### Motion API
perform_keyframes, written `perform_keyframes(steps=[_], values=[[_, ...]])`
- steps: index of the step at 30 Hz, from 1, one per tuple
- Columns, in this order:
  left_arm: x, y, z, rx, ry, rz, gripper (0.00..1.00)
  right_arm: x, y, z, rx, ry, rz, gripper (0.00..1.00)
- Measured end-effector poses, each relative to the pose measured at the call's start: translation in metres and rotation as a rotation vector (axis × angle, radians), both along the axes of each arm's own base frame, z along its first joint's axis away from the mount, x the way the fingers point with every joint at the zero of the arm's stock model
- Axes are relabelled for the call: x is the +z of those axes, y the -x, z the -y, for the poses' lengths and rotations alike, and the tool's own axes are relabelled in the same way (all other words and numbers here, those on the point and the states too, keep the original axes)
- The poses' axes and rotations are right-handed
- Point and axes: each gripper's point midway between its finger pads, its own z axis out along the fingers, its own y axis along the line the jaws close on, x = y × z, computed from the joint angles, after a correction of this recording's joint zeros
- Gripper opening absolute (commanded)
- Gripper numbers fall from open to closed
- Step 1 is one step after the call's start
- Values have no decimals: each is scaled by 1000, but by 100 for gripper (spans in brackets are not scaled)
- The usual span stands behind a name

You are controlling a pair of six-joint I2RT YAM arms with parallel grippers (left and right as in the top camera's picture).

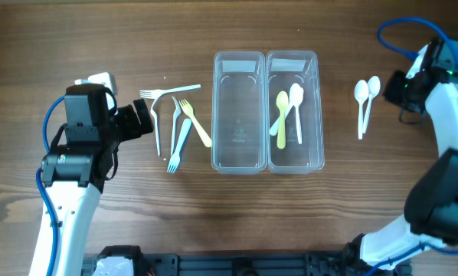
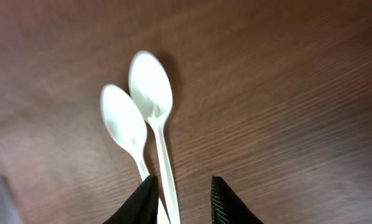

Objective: Pack container
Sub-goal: 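Grasp a white spoon with the right gripper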

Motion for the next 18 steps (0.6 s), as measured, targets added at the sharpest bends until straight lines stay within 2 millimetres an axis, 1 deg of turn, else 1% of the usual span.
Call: perform_keyframes(steps=[5, 8, 10, 11, 13, 17, 18], values=[[0, 0, 0, 0, 0, 0, 100, -39, -4, -6, 38, -24, -65, 26], [0, 0, 0, 0, 0, 0, 100, -57, -6, -6, 45, -33, -86, 26], [0, 0, 0, 0, 0, 0, 100, -65, -6, -7, 49, -38, -100, 27], [0, 0, 0, 0, 0, 0, 100, -66, -6, -8, 51, -39, -103, 27], [0, 0, 0, 0, 0, 0, 100, -66, -8, -10, 60, -36, -97, 34], [0, 0, 0, 0, 0, 0, 100, -66, -12, -20, 87, -32, -93, 33], [0, 0, 0, 0, 0, 0, 100, -66, -12, -22, 93, -32, -94, 29]])
